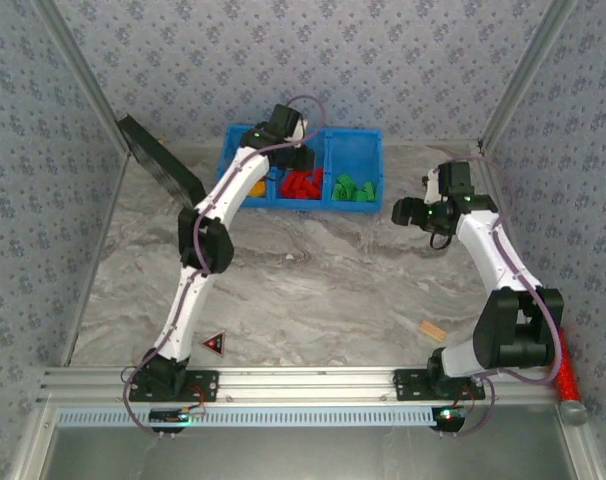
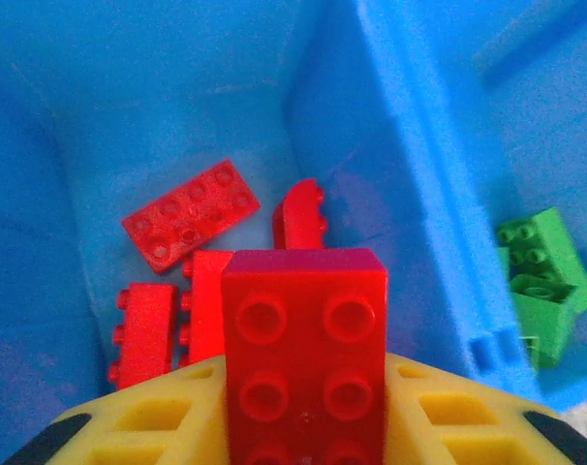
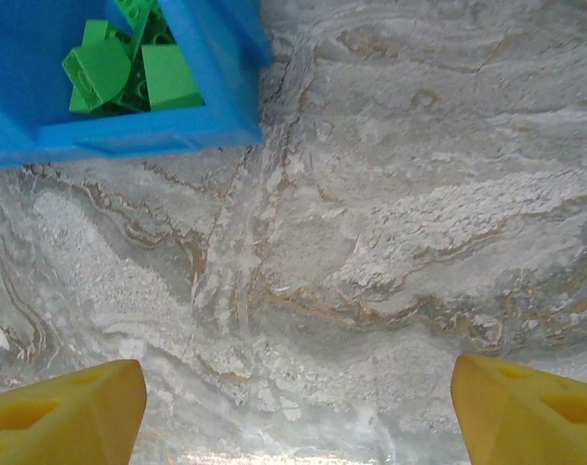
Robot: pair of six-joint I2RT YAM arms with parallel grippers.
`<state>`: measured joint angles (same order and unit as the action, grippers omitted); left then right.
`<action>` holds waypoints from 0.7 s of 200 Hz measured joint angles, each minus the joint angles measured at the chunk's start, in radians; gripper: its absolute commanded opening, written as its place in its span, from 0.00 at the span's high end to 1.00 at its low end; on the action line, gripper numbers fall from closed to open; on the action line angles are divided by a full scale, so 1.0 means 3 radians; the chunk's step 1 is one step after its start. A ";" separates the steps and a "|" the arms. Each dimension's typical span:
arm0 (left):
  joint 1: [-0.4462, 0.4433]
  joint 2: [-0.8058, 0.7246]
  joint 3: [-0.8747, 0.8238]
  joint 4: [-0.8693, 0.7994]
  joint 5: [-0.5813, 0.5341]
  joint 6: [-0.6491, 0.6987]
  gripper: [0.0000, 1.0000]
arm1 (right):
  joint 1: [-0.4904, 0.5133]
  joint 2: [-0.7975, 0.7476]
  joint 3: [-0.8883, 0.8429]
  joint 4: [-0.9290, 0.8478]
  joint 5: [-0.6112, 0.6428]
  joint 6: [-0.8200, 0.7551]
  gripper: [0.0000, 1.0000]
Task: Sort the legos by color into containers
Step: Place the lego in the container.
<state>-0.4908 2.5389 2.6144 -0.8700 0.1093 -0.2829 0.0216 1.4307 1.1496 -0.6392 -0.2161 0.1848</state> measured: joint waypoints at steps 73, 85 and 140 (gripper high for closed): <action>0.0000 0.0128 0.0154 0.0103 0.0023 -0.0189 0.48 | 0.0018 -0.0085 -0.0333 -0.0183 -0.0033 -0.0120 0.12; 0.0000 0.0128 0.0158 0.0118 0.0023 -0.0202 0.47 | 0.0024 -0.0135 -0.0334 -0.0205 -0.0032 -0.0120 0.11; 0.0000 0.0121 0.0184 0.0114 0.0011 -0.0195 0.46 | 0.0024 -0.0422 -0.0359 -0.0238 -0.0004 -0.0121 0.10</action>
<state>-0.4908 2.5752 2.6698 -0.8356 0.1127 -0.3412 0.0288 1.3041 1.0420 -0.7105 -0.2173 0.1486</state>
